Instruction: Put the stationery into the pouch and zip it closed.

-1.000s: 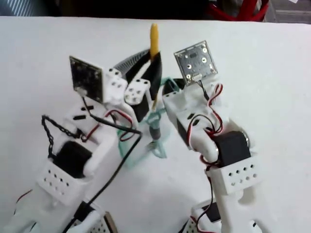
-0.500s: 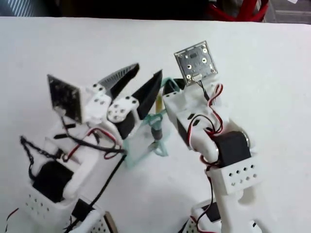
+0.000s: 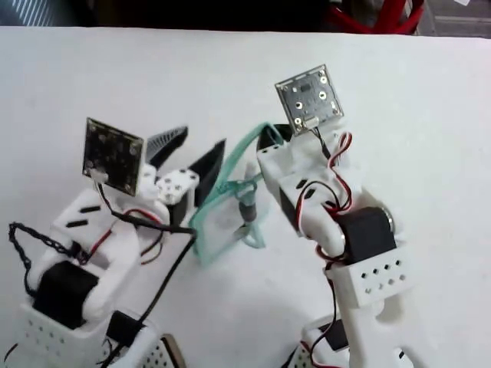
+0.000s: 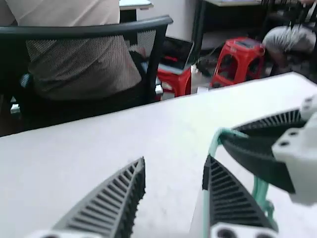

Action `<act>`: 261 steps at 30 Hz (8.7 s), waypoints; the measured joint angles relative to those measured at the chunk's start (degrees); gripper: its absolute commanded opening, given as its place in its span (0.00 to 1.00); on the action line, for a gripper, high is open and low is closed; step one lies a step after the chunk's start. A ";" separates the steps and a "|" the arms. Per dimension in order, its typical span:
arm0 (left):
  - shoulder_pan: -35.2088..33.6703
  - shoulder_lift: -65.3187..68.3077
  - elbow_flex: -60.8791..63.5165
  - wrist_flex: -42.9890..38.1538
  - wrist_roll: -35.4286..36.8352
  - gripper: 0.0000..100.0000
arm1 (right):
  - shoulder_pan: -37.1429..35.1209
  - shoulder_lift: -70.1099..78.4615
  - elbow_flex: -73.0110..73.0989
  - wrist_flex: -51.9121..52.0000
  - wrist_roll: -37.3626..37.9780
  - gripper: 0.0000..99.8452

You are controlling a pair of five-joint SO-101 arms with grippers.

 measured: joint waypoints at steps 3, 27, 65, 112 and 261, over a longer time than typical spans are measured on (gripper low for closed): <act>-0.18 -3.25 -3.25 8.97 -3.60 0.20 | 0.00 0.00 0.00 0.00 0.00 0.02; 0.88 -39.38 18.11 16.70 -8.62 0.20 | 0.00 0.00 0.09 -0.26 0.00 0.02; -0.09 -39.47 25.05 8.79 -9.67 0.21 | -0.26 0.00 0.62 -1.49 -0.09 0.02; 5.36 -39.03 51.16 -7.82 -11.52 0.04 | -0.88 0.00 0.79 -1.49 -0.09 0.02; 1.76 -39.91 53.27 -13.80 -10.20 0.02 | 19.34 12.22 1.58 -22.51 17.67 0.02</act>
